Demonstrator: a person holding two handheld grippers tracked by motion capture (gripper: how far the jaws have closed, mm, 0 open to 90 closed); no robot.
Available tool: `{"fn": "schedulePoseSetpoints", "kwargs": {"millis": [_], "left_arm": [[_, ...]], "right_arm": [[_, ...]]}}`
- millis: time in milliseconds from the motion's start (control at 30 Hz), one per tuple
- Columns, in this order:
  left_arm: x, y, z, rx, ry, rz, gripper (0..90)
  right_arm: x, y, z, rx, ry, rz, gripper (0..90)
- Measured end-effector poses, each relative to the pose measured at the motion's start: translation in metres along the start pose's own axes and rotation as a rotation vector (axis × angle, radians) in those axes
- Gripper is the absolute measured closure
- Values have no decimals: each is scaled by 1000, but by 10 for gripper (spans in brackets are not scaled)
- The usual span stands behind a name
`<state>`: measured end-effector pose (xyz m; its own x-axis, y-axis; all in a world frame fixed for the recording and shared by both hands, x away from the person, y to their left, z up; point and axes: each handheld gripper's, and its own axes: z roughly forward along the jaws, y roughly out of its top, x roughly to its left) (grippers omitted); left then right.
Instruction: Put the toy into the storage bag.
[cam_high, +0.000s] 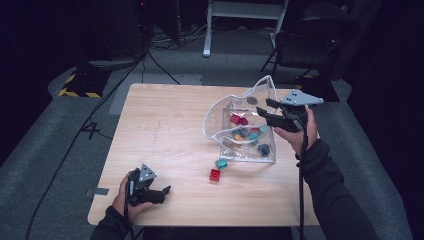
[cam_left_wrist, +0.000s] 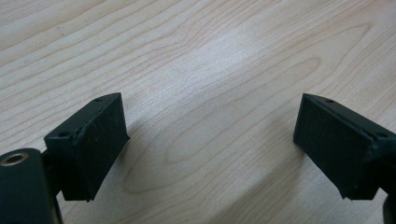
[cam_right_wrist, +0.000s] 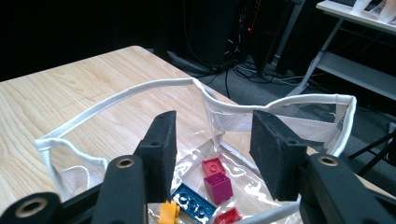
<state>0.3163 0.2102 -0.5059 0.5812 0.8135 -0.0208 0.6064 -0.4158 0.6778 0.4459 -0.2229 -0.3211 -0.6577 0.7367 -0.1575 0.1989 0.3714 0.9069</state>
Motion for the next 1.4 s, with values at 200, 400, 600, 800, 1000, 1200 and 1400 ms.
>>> {"fn": "schedulePoseSetpoints", "kwargs": {"millis": [200,400,600,800,1000,1200,1400], "left_arm": [[0,0,0,0,0,0,100],[0,0,0,0,0,0,100],[0,0,0,0,0,0,100],[0,0,0,0,0,0,100],[0,0,0,0,0,0,100],[0,0,0,0,0,0,100],[0,0,0,0,0,0,100]], "right_arm": [[6,-2,-10,-18,15,-11,491],[22,-7,-30,-57,46,-56,478],[38,-17,-45,-61,80,-82,476],[53,-33,-53,-59,124,-83,473],[61,-49,-51,-46,160,-76,470],[72,-67,-41,-29,219,-65,460],[90,-85,-27,-4,285,-78,449]]}}
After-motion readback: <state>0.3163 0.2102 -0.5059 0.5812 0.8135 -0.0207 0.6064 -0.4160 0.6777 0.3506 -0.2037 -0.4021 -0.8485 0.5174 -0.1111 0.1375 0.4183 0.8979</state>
